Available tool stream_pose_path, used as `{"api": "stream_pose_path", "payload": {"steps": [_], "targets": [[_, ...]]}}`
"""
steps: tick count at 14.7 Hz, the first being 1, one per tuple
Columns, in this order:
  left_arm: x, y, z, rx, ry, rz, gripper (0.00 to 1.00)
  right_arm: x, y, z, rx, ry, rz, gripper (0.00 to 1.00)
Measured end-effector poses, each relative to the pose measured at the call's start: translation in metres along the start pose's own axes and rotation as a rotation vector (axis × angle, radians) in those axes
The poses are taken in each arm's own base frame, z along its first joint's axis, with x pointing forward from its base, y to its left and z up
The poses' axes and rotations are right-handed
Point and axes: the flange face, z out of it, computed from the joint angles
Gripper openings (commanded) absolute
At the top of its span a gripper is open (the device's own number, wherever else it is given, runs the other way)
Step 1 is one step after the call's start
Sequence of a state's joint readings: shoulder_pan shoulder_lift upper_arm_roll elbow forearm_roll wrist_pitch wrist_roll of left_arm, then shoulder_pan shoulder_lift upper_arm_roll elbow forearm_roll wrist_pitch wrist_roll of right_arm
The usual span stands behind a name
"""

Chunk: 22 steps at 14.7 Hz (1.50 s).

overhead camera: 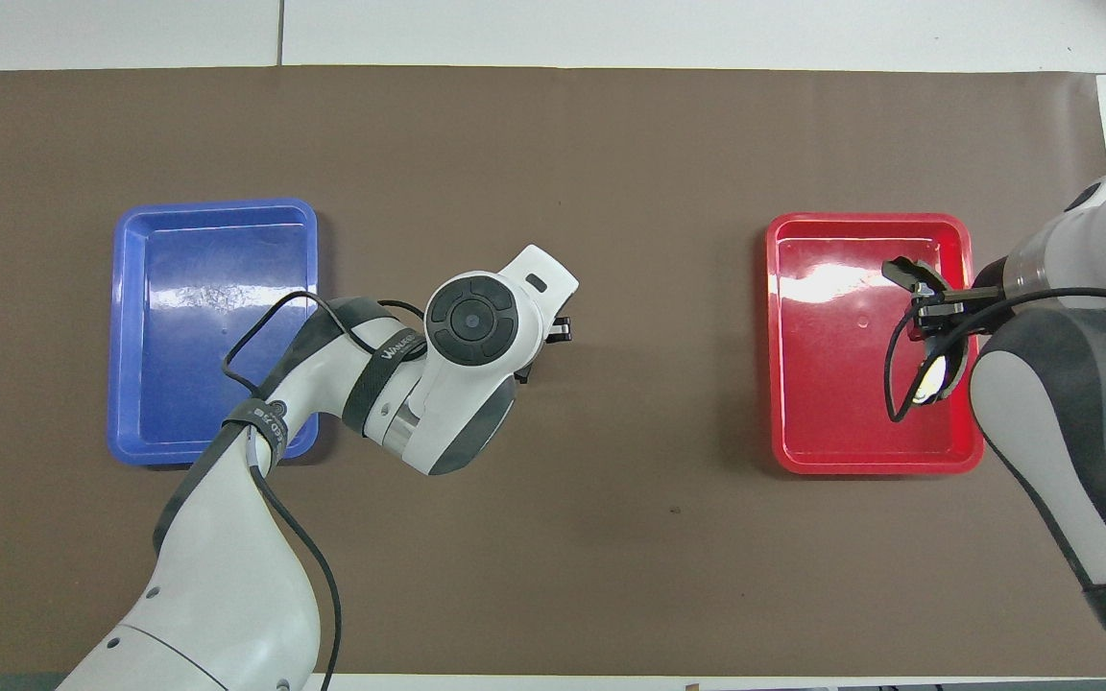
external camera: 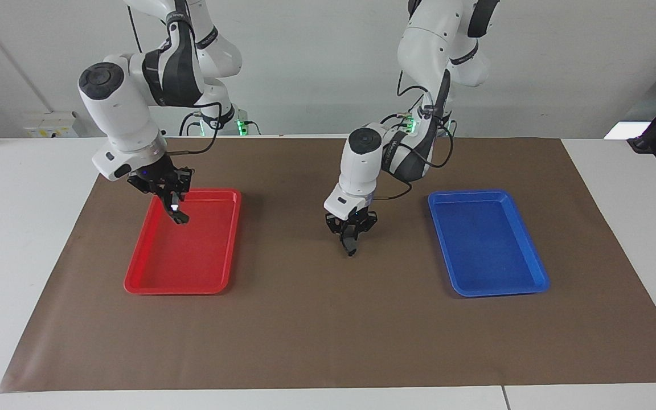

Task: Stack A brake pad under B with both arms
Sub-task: 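Lift the flat pad with the left gripper while the right gripper lifts the shoe, then set the pad mid-table with the left gripper while the right gripper carries the shoe, then move the shoe over the pad with the right gripper while the left gripper withdraws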

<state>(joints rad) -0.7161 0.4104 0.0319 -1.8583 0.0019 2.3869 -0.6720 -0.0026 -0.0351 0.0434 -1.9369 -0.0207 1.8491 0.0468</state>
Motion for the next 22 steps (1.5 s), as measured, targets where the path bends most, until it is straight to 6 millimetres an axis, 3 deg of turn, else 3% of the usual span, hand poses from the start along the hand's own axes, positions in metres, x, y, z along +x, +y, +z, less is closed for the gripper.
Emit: {"api": "stream_pose_path", "payload": {"steps": [2, 5, 8, 10, 12, 16, 19, 22], "targets": [[0.001, 0.000, 0.001, 0.001, 0.001, -0.002, 0.99, 0.001, -0.017, -0.011, -0.002, 0.008, -0.011, 0.00], [0.003, -0.001, -0.001, -0.001, 0.004, -0.003, 0.99, 0.001, -0.058, -0.001, -0.006, -0.008, -0.020, 0.00], [0.007, -0.005, -0.008, -0.004, 0.014, -0.012, 0.99, 0.007, -0.112, 0.014, -0.004, -0.008, 0.007, 0.00], [0.016, -0.026, -0.025, -0.008, 0.029, -0.037, 0.99, 0.012, -0.150, 0.025, 0.000, -0.001, 0.021, 0.00], [0.031, -0.078, -0.050, -0.004, 0.041, -0.035, 0.99, 0.017, -0.174, 0.038, 0.015, 0.006, 0.018, 0.00], [0.050, -0.202, -0.112, 0.048, -0.040, 0.041, 1.00, 0.016, -0.219, 0.062, 0.033, 0.012, 0.022, 0.00], [0.053, -0.267, -0.159, 0.051, -0.057, 0.099, 0.99, 0.016, -0.265, 0.075, 0.046, 0.025, -0.005, 0.00], [0.049, -0.324, -0.209, 0.053, -0.095, 0.124, 0.99, 0.021, -0.330, 0.091, 0.070, 0.039, 0.012, 0.00]]}}
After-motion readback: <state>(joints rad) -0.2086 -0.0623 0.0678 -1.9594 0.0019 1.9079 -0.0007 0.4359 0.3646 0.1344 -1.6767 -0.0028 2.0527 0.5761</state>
